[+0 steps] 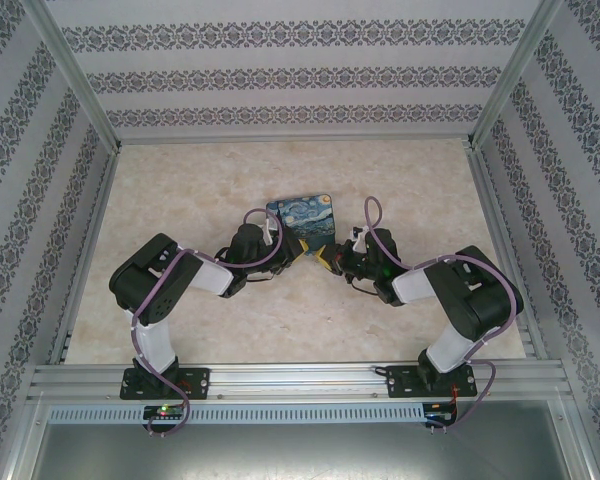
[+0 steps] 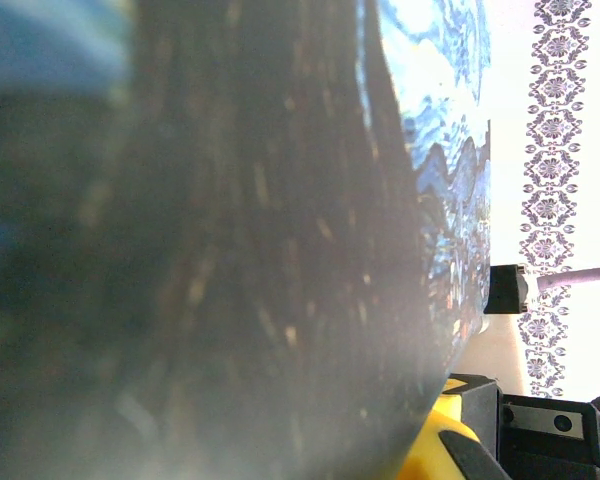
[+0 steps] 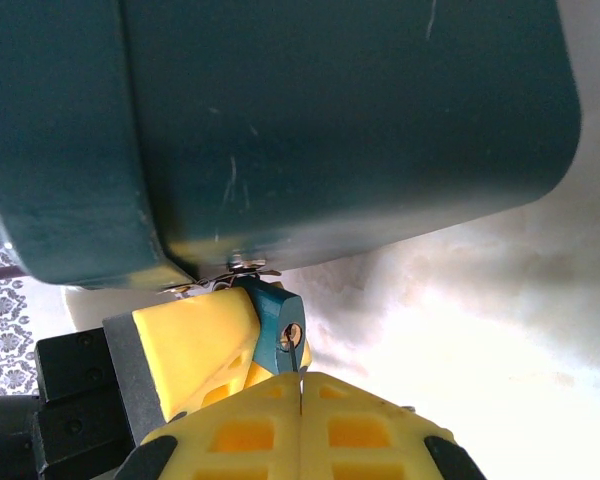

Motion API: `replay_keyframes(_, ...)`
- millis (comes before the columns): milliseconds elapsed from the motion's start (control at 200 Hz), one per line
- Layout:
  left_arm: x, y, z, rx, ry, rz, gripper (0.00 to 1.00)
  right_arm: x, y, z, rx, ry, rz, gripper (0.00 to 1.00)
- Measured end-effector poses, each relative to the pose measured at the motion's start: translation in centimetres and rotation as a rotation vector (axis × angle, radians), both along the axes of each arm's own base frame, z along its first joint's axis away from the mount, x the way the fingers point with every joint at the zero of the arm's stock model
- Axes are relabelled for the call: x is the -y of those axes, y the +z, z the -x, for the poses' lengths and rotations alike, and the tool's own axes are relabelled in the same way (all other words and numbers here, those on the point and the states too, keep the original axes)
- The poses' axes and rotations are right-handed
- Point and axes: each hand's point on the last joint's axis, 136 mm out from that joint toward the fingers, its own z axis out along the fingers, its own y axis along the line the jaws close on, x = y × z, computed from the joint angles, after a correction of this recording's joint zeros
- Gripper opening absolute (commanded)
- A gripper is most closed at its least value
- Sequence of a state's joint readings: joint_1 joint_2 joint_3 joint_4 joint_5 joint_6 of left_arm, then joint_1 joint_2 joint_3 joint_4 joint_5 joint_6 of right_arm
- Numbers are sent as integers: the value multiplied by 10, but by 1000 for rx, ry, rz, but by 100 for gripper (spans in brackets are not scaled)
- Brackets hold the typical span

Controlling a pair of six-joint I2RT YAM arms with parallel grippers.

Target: Unlock the padlock with the key

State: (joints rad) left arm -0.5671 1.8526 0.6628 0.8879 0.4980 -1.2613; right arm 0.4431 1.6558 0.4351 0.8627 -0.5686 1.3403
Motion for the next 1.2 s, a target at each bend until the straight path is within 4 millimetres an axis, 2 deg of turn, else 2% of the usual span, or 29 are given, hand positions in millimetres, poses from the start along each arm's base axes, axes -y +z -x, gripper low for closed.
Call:
replay_keyframes(670, 2, 12, 0, -96, 22, 109, 0, 2, 8, -5, 25, 11, -23, 0)
replay_keyframes(919, 1, 20, -2, -98, 23, 119, 0, 3, 15, -11, 46, 40, -42, 0)
replay_keyframes(1204, 1, 20, -4, -114, 28, 122, 0, 2, 16, -14, 80, 86, -38, 0)
